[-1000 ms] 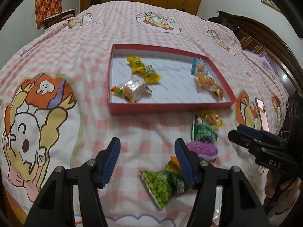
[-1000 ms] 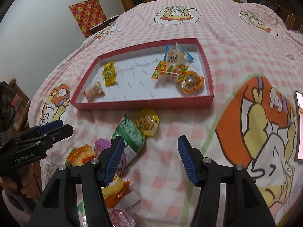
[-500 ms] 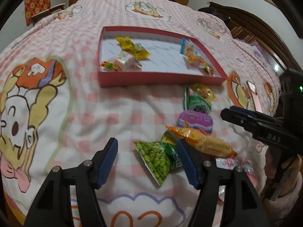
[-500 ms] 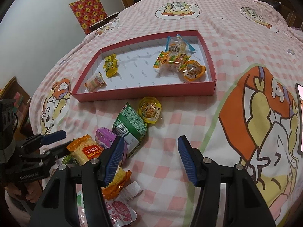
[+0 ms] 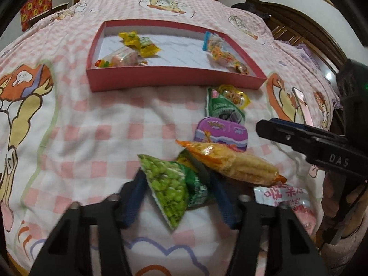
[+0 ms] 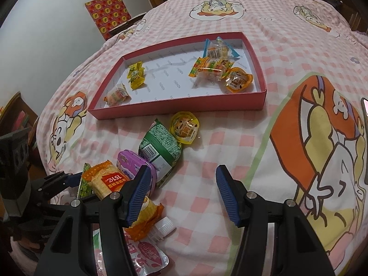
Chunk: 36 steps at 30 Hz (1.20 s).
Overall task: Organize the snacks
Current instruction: 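Grasp the green pea snack bag with the left tool, then grasp the yellow round jelly cup with the right tool while the left tool holds the pea bag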
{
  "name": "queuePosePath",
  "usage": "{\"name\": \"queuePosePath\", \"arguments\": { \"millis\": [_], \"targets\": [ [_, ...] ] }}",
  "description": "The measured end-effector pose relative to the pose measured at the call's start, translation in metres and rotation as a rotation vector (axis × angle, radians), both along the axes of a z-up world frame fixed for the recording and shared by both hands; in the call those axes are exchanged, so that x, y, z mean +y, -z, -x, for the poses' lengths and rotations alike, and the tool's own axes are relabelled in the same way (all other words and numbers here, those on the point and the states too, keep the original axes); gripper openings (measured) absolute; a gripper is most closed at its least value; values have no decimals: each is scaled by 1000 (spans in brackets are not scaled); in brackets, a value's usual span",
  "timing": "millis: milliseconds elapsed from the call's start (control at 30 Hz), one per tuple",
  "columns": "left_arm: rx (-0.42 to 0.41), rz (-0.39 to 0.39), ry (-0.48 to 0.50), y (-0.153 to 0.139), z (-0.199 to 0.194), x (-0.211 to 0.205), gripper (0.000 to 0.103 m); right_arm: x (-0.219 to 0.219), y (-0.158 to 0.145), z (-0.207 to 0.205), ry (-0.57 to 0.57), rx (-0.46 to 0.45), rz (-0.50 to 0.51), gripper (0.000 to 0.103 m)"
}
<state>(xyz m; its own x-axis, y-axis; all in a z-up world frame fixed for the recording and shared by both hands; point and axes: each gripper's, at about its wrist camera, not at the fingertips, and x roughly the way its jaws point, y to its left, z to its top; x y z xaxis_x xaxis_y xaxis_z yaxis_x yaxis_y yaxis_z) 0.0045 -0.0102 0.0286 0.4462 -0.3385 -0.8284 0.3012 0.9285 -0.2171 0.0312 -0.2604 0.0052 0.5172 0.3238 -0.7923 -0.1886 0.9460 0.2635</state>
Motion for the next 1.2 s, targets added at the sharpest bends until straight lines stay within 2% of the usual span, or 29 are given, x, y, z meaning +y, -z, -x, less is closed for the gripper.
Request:
{"name": "queuePosePath", "arguments": {
  "millis": [33, 100, 533, 933, 967, 1033, 1200],
  "targets": [
    [-5, 0, -3, 0, 0, 0, 45, 0, 0, 0, -1, 1, 1, 60],
    [-7, 20, -10, -1, 0, 5, 41, 1, 0, 0, -2, 2, 2, 60],
    [-37, 20, -174, -8, -13, 54, 41, 8, 4, -10, 6, 17, -10, 60],
    [-29, 42, -165, -1, -13, 55, 41, 2, 8, -48, 141, 40, -37, 60],
    [-28, 45, -165, -1, -13, 55, 41, 3, 10, -51, 148, 44, -37, 56],
    [-26, 52, -166, -1, -13, 57, 41, 7, 14, -57, 151, 44, -28, 40],
    [-24, 56, -167, -1, -12, 59, 41, 16, 19, -65, 150, 35, 2, 33]
  ]
}}
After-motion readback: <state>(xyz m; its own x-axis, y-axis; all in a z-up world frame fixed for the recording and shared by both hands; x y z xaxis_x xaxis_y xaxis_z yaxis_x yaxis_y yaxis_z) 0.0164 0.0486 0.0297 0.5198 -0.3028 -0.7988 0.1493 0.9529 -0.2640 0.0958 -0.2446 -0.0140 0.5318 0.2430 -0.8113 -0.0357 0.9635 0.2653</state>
